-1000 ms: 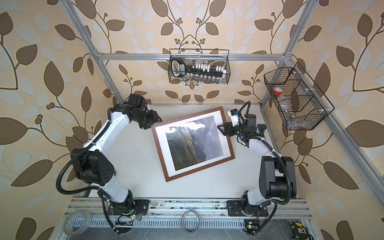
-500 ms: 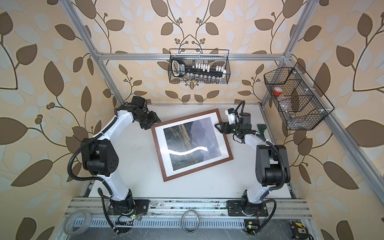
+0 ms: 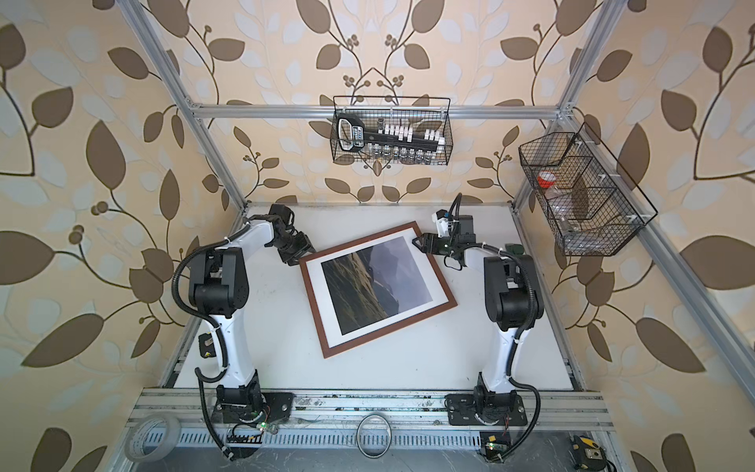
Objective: Put the photo into the frame
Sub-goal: 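Rotate the frame on the table by pushing its corners with both grippers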
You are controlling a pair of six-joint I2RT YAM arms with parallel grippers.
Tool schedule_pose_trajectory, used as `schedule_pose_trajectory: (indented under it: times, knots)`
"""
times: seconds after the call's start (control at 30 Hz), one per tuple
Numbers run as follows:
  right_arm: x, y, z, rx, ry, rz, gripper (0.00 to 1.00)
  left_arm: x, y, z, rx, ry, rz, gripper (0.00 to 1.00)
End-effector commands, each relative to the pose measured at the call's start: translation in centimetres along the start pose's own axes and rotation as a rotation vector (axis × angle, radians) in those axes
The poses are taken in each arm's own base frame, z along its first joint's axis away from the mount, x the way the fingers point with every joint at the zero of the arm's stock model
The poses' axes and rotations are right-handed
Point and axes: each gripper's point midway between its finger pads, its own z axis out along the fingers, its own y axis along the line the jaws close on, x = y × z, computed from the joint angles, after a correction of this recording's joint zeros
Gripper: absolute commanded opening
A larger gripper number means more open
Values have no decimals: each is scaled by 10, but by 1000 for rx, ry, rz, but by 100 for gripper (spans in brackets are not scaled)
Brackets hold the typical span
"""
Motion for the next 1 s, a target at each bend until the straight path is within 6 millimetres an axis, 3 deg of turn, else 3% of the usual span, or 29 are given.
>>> schedule_pose_trajectory:
  times: [0.0, 0.23, 0.33, 0.4, 0.57, 0.7, 0.8, 0.97]
  knots:
    - [-18, 30, 6, -68, -18, -59, 74, 0, -29, -3, 105, 25, 35, 59]
    - [-32, 13, -5, 101, -39, -21, 78, -8, -8, 1, 59, 15, 9, 63]
    - [-35, 15, -26, 197, -70, 30, 77, -17, 0, -10, 32, -26, 17, 66]
    - [-27, 15, -47, 294, -80, 103, 76, -24, 0, -23, -1, -75, 61, 68]
    - [44, 9, -101, 546, -53, 284, 75, -36, -16, -55, -44, -231, 190, 73]
    - [95, 16, -138, 630, -59, 349, 78, -30, -57, -57, 43, -299, 328, 78]
    - [136, 30, -154, 610, -23, 419, 80, -18, -84, -40, 100, -271, 414, 81]
    - [203, 55, -163, 545, 58, 505, 82, 9, -109, 2, 101, -171, 532, 81]
